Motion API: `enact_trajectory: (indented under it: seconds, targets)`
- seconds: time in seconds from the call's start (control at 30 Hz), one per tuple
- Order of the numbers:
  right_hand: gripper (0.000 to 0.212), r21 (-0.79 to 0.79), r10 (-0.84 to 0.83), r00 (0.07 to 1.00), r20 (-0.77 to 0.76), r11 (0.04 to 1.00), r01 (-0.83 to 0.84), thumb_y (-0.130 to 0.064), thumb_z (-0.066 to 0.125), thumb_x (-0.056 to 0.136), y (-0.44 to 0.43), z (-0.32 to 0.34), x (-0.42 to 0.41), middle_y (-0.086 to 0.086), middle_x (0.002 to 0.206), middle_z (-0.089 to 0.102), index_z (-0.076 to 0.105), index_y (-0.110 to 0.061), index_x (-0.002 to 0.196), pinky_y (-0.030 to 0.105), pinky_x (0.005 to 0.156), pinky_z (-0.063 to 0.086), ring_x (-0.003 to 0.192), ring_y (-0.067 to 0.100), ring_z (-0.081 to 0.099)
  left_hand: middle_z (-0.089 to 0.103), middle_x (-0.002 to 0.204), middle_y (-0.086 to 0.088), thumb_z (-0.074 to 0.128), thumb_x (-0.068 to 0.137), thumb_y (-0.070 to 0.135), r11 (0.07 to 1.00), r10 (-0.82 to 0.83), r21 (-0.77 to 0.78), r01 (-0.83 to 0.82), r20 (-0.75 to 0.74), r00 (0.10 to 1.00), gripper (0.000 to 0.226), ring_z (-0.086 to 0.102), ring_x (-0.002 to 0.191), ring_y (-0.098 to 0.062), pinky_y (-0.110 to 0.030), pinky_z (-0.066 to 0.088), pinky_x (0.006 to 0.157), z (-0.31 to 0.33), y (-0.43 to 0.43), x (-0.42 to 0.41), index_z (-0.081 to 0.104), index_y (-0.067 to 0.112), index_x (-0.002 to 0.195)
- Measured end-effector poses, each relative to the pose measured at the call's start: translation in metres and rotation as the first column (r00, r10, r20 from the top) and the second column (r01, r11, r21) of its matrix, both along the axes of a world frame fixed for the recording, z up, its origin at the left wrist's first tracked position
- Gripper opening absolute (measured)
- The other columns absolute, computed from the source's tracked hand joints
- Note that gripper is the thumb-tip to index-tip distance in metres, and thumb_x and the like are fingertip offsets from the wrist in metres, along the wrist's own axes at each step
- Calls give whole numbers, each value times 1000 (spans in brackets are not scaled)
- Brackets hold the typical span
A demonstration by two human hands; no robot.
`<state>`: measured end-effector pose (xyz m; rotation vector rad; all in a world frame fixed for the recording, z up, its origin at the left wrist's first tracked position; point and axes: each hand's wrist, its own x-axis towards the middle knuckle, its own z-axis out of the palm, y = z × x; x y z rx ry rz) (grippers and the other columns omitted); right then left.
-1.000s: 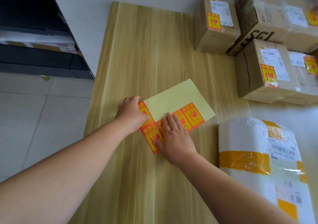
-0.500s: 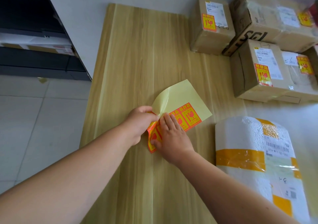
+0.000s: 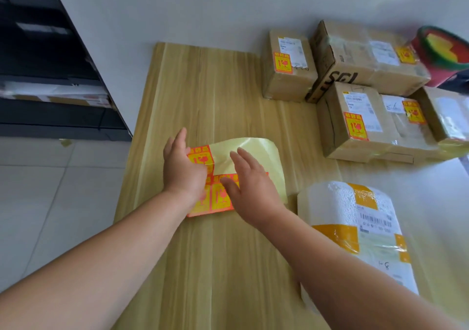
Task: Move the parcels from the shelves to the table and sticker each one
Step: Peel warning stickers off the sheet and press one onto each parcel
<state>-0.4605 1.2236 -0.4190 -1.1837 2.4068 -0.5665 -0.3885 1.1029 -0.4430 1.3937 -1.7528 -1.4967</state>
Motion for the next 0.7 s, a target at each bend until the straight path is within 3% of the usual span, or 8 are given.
enact_trajectory:
  seconds: [0.13, 0.23, 0.3, 0.4, 0.5, 0.6, 0.67, 0.7]
  targets:
    - [55, -143, -33, 995, -97, 990, 19, -30, 47, 98, -15, 45, -29, 4, 156, 27, 30, -15, 149, 38, 117, 17, 144, 23, 20, 4, 160, 2, 52, 76, -17, 926, -236, -293, 238, 42, 971, 94, 31, 141, -16, -41, 42, 105, 37, 10, 6, 22, 33, 149]
    - [54, 44, -11, 997, -77, 999, 15, -33, 39, 101, -24, 72, -47, 1, 154, 32, 23, -21, 151, 48, 118, 9, 146, 23, 16, -1, 160, 9, 53, 78, -16, 883, -315, -359, 302, 22, 949, 98, 28, 143, -15, -40, 39, 108, 63, 21, 9, 18, 41, 148]
    - [47, 138, 3, 1000, -26, 990, 1, -34, 36, 101, -27, 85, -56, 3, 145, 46, 31, -24, 147, 50, 116, 9, 141, 26, 29, -1, 160, 11, 53, 79, -15, 867, -336, -388, 311, 5, 942, 98, 28, 142, -13, -39, 37, 109, 78, 29, 7, 17, 44, 147]
    - [35, 150, -3, 999, 32, 989, -2, -35, 43, 99, -23, 98, -64, 3, 125, 62, 54, -25, 130, 49, 112, 25, 122, 26, 52, 0, 160, 10, 50, 77, -16, 849, -334, -437, 296, -9, 943, 98, 27, 143, -14, -39, 37, 110, 97, 37, 4, 17, 47, 144]
    - [21, 41, -41, 993, 109, 998, 36, -30, 53, 94, -16, 108, -69, 2, 101, 65, 67, -21, 108, 39, 90, 48, 99, 25, 60, 1, 160, 9, 53, 79, -13, 866, -293, -433, 250, -33, 956, 97, 28, 142, -13, -39, 40, 107, 110, 43, 3, 14, 48, 144]
    - [15, -63, -69, 990, 123, 995, 77, -23, 55, 94, -10, 119, -74, 1, 87, 60, 68, -18, 98, 29, 70, 44, 84, 21, 55, 31, 146, 5, 65, 80, -1, 932, -226, -299, 203, -43, 973, 93, 49, 122, -13, -36, 47, 97, 120, 46, 2, 14, 31, 151]
    - [15, -97, -83, 990, 118, 991, 95, -23, 54, 94, -7, 127, -76, 1, 87, 59, 67, -17, 98, 30, 70, 43, 84, 22, 55, 55, 125, 2, 72, 70, 10, 974, -208, -98, 202, -51, 977, 84, 60, 106, -19, -40, 50, 93, 125, 44, 2, 34, 19, 144]
    - [15, -107, -89, 989, 120, 989, 102, -23, 54, 94, -6, 129, -78, 2, 89, 60, 67, -17, 99, 33, 72, 45, 85, 23, 56, 65, 114, -3, 71, 64, 15, 973, -229, -38, 227, -37, 973, 69, 64, 101, -25, -43, 52, 90, 126, 43, 2, 52, 16, 130]
